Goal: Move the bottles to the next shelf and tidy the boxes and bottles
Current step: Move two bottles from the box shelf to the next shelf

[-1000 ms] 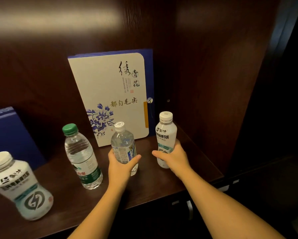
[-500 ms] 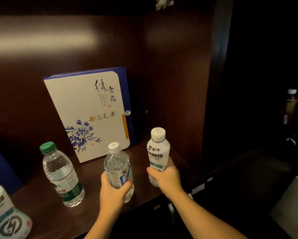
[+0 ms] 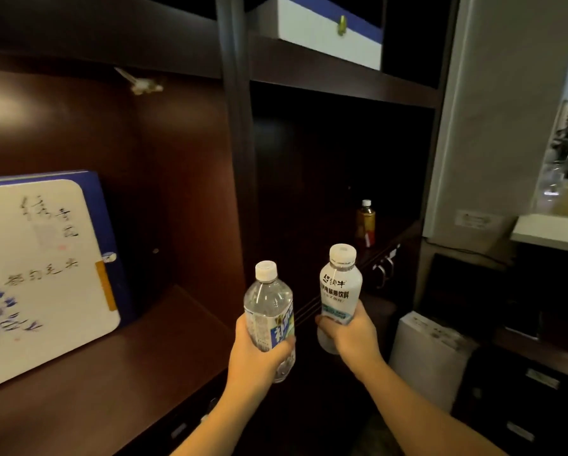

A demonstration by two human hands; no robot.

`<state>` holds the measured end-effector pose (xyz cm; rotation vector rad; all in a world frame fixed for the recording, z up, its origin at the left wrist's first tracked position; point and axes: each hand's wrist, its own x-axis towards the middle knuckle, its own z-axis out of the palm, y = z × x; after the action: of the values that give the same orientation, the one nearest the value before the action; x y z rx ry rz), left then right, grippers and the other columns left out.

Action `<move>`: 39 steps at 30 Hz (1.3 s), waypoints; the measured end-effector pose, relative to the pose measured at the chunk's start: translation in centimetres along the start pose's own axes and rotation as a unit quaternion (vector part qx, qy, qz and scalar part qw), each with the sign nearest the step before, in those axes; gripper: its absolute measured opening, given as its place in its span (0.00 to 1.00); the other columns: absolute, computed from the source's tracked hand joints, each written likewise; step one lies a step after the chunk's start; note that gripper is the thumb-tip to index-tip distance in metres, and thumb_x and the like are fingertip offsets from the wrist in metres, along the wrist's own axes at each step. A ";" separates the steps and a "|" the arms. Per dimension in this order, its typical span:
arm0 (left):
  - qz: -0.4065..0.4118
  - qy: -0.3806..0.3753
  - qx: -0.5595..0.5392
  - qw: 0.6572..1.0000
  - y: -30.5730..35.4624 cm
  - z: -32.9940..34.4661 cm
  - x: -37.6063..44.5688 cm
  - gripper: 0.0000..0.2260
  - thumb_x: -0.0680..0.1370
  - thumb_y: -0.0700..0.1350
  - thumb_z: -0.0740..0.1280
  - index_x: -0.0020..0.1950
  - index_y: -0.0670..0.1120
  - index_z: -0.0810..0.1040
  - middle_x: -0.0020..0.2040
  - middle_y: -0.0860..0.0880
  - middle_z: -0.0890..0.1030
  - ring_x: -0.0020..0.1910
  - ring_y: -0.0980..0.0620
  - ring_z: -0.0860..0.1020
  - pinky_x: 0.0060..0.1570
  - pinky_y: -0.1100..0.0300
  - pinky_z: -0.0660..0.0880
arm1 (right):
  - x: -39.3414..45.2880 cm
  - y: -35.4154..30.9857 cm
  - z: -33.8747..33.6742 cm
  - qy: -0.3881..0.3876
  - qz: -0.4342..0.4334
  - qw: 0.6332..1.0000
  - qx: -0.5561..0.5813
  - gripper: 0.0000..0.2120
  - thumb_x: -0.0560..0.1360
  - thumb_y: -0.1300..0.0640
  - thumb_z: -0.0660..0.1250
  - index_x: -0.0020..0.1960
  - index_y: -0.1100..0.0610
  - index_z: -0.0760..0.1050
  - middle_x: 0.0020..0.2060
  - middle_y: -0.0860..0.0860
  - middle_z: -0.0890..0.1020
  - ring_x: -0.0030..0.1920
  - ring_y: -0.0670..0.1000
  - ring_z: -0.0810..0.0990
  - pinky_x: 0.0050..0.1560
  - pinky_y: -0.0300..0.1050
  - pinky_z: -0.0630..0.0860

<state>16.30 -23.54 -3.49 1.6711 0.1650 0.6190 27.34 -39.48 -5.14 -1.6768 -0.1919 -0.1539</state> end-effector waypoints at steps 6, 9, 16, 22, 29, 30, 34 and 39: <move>0.004 -0.014 0.000 1.000 -1.7 9.9 8.8 0.29 0.60 0.53 0.78 0.55 0.64 0.68 0.50 0.59 0.80 0.48 0.65 0.79 0.39 0.69 0.75 | 11.0 3.0 -4.4 0.020 -0.011 0.999 -0.022 0.23 0.64 0.52 0.77 0.55 0.47 0.72 0.45 0.43 0.81 0.44 0.43 0.80 0.37 0.36 0.73; -0.003 0.003 0.004 1.000 -3.1 14.4 15.2 0.30 0.60 0.52 0.78 0.56 0.63 0.68 0.51 0.59 0.80 0.49 0.63 0.79 0.38 0.70 0.74 | 18.6 4.9 -4.6 -0.002 -0.015 1.000 -0.026 0.23 0.63 0.52 0.76 0.55 0.47 0.72 0.45 0.45 0.82 0.45 0.44 0.80 0.40 0.38 0.74; -0.032 0.059 0.000 0.998 -7.9 22.4 29.3 0.28 0.63 0.47 0.78 0.52 0.67 0.67 0.50 0.60 0.78 0.46 0.65 0.78 0.33 0.71 0.72 | 34.5 9.4 -3.0 -0.041 -0.008 0.999 -0.017 0.23 0.63 0.51 0.77 0.53 0.45 0.70 0.44 0.44 0.81 0.43 0.42 0.80 0.37 0.35 0.74; -0.042 0.073 0.020 0.996 -13.0 26.4 35.6 0.27 0.63 0.48 0.78 0.53 0.66 0.68 0.52 0.58 0.79 0.49 0.63 0.79 0.39 0.69 0.74 | 43.5 12.9 -1.6 -0.065 0.006 0.998 -0.004 0.22 0.63 0.52 0.76 0.53 0.46 0.70 0.44 0.45 0.81 0.44 0.44 0.81 0.36 0.36 0.74; -0.069 0.093 0.028 0.993 -16.3 28.5 37.6 0.30 0.64 0.46 0.78 0.59 0.61 0.68 0.53 0.57 0.79 0.49 0.59 0.79 0.39 0.66 0.74 | 47.1 14.9 -0.9 -0.096 0.009 0.995 0.006 0.21 0.63 0.53 0.75 0.53 0.47 0.70 0.45 0.47 0.82 0.44 0.45 0.82 0.37 0.38 0.77; -0.071 0.097 0.030 0.992 -16.3 28.7 37.9 0.31 0.64 0.46 0.77 0.61 0.60 0.66 0.53 0.57 0.78 0.49 0.59 0.78 0.39 0.66 0.73 | 47.4 14.9 -0.9 -0.102 0.010 0.995 0.009 0.21 0.63 0.53 0.75 0.52 0.46 0.70 0.44 0.47 0.82 0.44 0.46 0.82 0.37 0.39 0.78; -0.075 0.106 0.040 0.991 -16.6 29.0 38.4 0.34 0.65 0.47 0.77 0.65 0.60 0.64 0.52 0.59 0.77 0.47 0.62 0.77 0.34 0.69 0.72 | 47.8 15.0 -0.9 -0.120 0.012 0.993 0.008 0.22 0.63 0.53 0.75 0.53 0.48 0.70 0.45 0.49 0.82 0.45 0.49 0.83 0.41 0.47 0.82; -0.061 0.090 0.022 0.994 -16.1 28.7 37.9 0.38 0.63 0.44 0.79 0.68 0.55 0.63 0.55 0.58 0.77 0.49 0.69 0.77 0.35 0.73 0.74 | 47.8 14.8 -1.3 -0.138 0.022 0.990 0.002 0.30 0.62 0.51 0.79 0.59 0.52 0.70 0.47 0.49 0.82 0.47 0.48 0.83 0.40 0.42 0.81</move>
<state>65.93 -28.47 -9.35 1.6324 0.4106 0.6762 77.18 -40.70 -9.19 -1.6939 -0.3617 0.1137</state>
